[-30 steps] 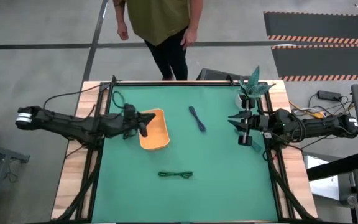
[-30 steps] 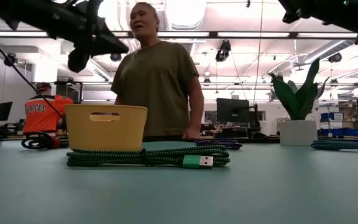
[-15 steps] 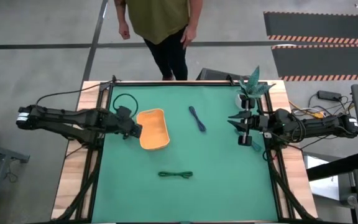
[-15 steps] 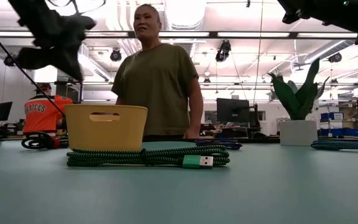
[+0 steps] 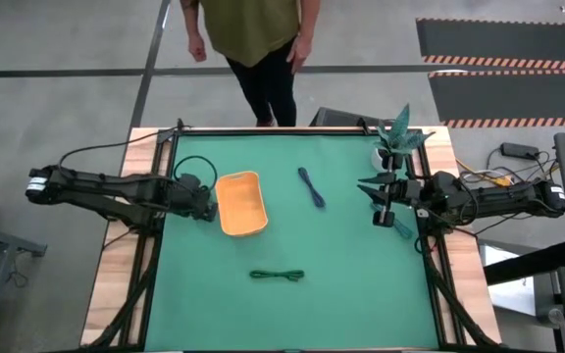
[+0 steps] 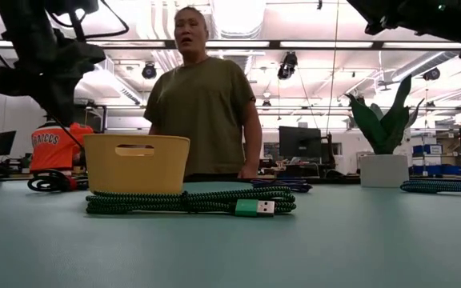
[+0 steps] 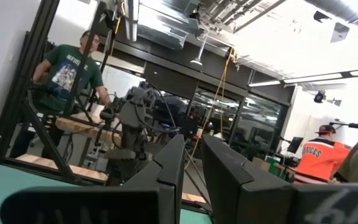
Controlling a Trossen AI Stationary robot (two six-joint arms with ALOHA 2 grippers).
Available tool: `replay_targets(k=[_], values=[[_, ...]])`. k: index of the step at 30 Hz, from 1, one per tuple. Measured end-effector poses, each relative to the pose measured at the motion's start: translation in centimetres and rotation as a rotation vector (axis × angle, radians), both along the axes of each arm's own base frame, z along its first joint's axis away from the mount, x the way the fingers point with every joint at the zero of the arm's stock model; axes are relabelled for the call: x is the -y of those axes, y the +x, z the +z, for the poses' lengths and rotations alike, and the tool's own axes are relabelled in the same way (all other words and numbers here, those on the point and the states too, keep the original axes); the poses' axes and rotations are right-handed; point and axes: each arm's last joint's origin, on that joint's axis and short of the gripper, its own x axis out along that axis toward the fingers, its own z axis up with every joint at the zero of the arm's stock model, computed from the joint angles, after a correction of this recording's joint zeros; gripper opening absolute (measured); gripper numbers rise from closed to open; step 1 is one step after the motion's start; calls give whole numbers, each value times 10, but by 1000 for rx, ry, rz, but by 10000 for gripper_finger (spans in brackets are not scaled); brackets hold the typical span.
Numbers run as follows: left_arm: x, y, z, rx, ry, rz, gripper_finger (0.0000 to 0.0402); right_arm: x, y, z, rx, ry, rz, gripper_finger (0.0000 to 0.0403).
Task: Pick and place USB-C Cables
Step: Put the black USB cable into the orange bin
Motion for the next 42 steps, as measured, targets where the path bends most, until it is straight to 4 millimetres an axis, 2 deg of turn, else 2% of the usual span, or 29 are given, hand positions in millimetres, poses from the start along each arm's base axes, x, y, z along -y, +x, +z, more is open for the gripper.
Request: replay_targets(k=[18, 25, 32, 37, 42], values=[[1, -4, -7, -31, -27, -11, 9, 0, 0, 0, 0, 2, 1, 47], [1, -6, -14, -63, -34, -14, 74, 0, 0, 0, 0, 2, 1, 47], [0, -12, -31, -126, -26, -6, 143, 0, 0, 0, -1, 2, 2, 47], [-1, -14, -36, -134, -17, -5, 170, 0, 0, 0, -1, 2, 2, 47], [-1, -14, -41, -137, -6, -6, 178, 0, 0, 0, 0, 1, 1, 47]])
